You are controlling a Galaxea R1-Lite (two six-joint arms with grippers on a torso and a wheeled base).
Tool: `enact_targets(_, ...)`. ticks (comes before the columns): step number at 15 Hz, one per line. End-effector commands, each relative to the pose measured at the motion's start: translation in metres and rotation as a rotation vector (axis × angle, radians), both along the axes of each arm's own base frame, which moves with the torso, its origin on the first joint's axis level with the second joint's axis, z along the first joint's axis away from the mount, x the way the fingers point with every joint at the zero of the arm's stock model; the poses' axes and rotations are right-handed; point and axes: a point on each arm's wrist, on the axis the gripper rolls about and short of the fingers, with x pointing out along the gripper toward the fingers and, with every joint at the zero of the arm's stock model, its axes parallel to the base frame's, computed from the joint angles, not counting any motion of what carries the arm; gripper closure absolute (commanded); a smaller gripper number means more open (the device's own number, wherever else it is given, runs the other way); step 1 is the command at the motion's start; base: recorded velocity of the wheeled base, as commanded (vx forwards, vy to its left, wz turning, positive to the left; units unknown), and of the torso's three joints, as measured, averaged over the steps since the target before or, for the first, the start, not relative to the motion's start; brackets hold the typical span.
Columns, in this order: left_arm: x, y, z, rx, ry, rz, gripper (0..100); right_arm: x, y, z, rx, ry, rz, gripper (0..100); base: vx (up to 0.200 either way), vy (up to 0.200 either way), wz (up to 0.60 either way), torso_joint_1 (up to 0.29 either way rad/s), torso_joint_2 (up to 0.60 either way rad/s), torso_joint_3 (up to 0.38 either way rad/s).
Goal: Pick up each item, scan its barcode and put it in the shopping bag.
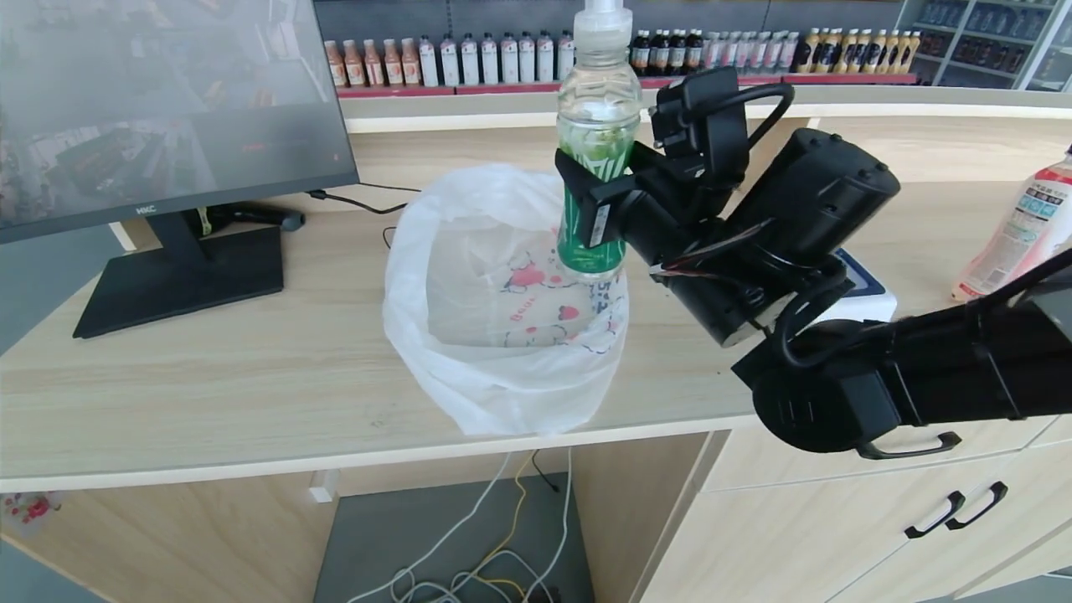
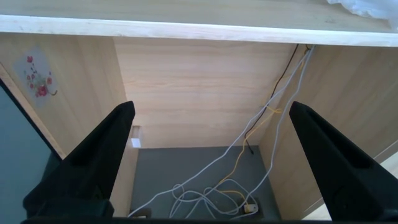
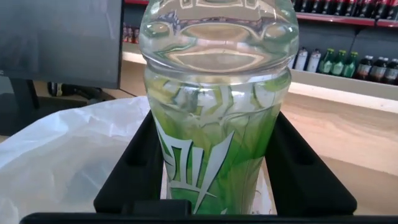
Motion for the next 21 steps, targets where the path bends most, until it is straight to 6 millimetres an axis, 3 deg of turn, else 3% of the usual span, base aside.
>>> enact_targets(1, 0.000, 0.000, 0.000, 0.000, 0.000, 0.000, 0, 0.012, 0.018, -0.011, -0.021, 0.024, 0.016, 100, 0.000, 0.000, 0.00, 0.000, 0.00, 0.000)
enact_targets(7, 0.000, 0.000, 0.000, -0.002, 0.000, 0.001, 0, 0.015, 0.051, -0.001, -0.034, 0.039, 0.068, 100, 0.000, 0.000, 0.00, 0.000, 0.00, 0.000)
enact_targets(13, 0.000, 0.000, 0.000, -0.002, 0.000, 0.001, 0, 0.032, 0.083, -0.014, -0.032, 0.050, 0.098, 100, 0.000, 0.000, 0.00, 0.000, 0.00, 0.000)
enact_targets(21, 0.000, 0.000, 0.000, 0.000, 0.000, 0.000, 0, 0.035, 0.087, -0.024, 0.031, 0.114, 0.065, 100, 0.000, 0.000, 0.00, 0.000, 0.00, 0.000)
